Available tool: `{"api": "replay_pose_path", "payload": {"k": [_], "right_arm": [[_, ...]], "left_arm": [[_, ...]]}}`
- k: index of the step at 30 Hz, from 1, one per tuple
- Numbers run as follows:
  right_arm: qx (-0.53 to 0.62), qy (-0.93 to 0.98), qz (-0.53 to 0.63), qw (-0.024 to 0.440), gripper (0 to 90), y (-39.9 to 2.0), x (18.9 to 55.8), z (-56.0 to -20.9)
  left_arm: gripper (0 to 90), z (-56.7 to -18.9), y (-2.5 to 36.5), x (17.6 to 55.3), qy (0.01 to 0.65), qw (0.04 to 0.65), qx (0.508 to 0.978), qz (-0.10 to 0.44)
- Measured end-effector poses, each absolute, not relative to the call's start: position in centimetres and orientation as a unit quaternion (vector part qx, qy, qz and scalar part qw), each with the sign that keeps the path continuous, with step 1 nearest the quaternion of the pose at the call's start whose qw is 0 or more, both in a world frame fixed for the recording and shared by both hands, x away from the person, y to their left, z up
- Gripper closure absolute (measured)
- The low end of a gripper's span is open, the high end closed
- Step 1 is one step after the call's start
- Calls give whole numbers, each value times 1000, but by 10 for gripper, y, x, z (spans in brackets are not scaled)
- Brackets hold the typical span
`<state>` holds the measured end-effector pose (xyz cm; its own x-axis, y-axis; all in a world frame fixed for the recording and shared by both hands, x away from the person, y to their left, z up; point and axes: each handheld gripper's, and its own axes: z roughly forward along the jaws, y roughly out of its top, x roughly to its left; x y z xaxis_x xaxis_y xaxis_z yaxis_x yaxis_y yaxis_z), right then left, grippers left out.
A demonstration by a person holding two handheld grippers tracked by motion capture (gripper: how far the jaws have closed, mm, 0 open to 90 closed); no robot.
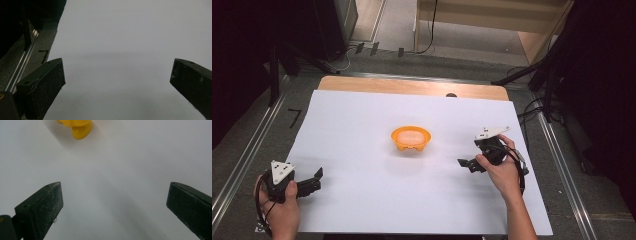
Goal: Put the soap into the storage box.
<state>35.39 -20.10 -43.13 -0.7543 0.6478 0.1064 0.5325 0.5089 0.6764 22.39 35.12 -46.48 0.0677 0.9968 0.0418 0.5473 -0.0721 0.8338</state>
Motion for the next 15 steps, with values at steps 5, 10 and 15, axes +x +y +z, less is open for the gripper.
{"api": "replay_pose_path", "payload": {"k": [5, 10, 15], "right_arm": [[352, 858, 364, 88, 0, -212, 343, -436], [359, 851, 372, 96, 0, -226, 331, -442], [376, 839, 380, 105, 0, -240, 318, -448]], "left_arm": [[1, -465, 351, 224, 594, 333, 651, 336], [1, -465, 351, 224, 594, 331, 652, 336], [1, -465, 351, 224, 594, 331, 652, 336]]}}
